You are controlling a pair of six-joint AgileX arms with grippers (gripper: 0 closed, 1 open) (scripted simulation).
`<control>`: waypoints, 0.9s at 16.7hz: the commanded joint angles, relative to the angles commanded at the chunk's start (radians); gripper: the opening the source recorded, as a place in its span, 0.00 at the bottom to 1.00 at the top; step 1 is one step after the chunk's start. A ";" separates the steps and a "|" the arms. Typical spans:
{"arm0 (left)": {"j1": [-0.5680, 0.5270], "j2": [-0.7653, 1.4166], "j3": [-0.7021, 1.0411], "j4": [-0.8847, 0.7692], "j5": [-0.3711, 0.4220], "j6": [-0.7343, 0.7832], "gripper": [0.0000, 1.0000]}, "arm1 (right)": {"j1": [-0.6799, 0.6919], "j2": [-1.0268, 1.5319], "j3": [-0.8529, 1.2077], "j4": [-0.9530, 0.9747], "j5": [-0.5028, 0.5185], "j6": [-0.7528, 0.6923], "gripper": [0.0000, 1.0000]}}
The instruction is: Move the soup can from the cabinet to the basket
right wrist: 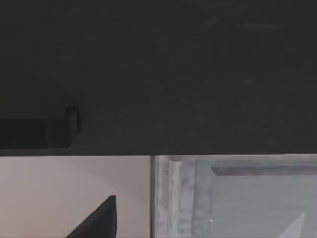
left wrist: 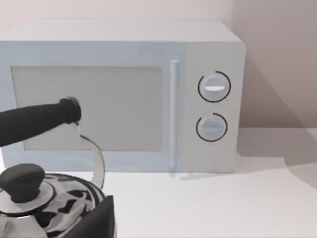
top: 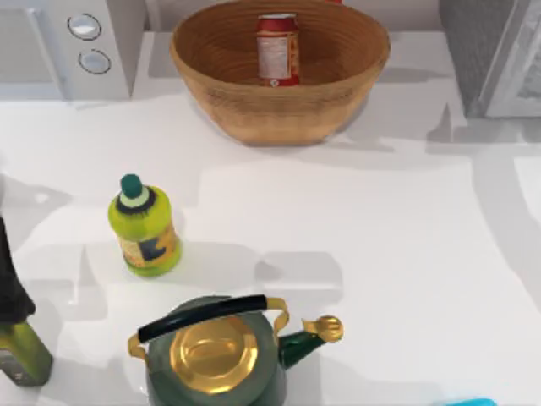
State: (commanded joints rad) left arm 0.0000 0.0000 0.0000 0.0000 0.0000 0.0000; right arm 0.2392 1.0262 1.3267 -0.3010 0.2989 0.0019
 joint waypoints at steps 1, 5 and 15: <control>0.000 0.000 0.000 0.000 0.000 0.000 1.00 | -0.016 -0.065 -0.086 0.019 -0.018 0.000 1.00; 0.000 0.000 0.000 0.000 0.000 0.000 1.00 | -0.085 -0.359 -0.484 0.109 -0.100 0.001 1.00; 0.000 0.000 0.000 0.000 0.000 0.000 1.00 | -0.228 -0.980 -1.279 0.288 -0.284 -0.001 1.00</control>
State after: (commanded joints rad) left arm 0.0000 0.0000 0.0000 0.0000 0.0000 0.0000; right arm 0.0112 0.0464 0.0482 -0.0132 0.0146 0.0005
